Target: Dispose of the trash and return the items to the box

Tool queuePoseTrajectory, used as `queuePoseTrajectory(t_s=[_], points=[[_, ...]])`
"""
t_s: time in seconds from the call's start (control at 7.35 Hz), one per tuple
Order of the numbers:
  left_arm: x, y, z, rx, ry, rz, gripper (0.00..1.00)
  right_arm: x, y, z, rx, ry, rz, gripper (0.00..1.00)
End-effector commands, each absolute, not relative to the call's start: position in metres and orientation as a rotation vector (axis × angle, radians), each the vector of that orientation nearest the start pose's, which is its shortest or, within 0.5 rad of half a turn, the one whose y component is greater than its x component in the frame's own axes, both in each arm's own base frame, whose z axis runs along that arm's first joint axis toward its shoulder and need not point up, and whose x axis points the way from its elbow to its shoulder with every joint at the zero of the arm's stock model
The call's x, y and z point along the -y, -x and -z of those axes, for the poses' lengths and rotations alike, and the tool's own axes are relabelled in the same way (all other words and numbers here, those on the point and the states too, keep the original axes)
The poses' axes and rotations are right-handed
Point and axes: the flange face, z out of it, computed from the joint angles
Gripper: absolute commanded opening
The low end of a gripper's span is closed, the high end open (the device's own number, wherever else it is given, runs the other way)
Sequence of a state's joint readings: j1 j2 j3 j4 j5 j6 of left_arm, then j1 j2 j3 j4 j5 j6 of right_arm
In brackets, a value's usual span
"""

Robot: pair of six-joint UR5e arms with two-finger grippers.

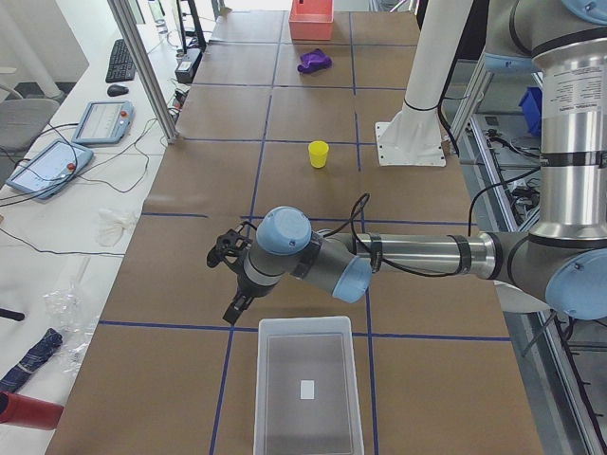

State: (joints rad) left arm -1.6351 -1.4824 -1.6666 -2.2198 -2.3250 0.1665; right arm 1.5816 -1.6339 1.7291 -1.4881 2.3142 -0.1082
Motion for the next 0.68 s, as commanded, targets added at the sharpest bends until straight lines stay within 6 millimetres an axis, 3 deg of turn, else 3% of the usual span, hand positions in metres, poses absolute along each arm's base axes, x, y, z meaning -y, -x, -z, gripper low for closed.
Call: queuePoseTrajectory(t_s=[0.0,0.14,0.41,0.54], points=[[0.483,0.08,-0.554,-0.665,-0.885,-0.372,1.0,0.486,-0.071,-0.585,0.719,-0.325,0.185,1.0],[0.499,0.054,-0.528,-0.767,-0.868,-0.268,1.0,0.487,-0.071,-0.583,0.73,-0.327,0.145,1.0],[0.526,-0.055,-0.459,-0.942,-0.805,-0.178,1.0,0.49,-0.07,-0.589,0.736,-0.364,0.135,1.0],[0.523,-0.113,-0.435,-0.912,-0.823,-0.176,1.0,0.495,-0.068,-0.587,0.742,-0.368,0.141,1.0]])
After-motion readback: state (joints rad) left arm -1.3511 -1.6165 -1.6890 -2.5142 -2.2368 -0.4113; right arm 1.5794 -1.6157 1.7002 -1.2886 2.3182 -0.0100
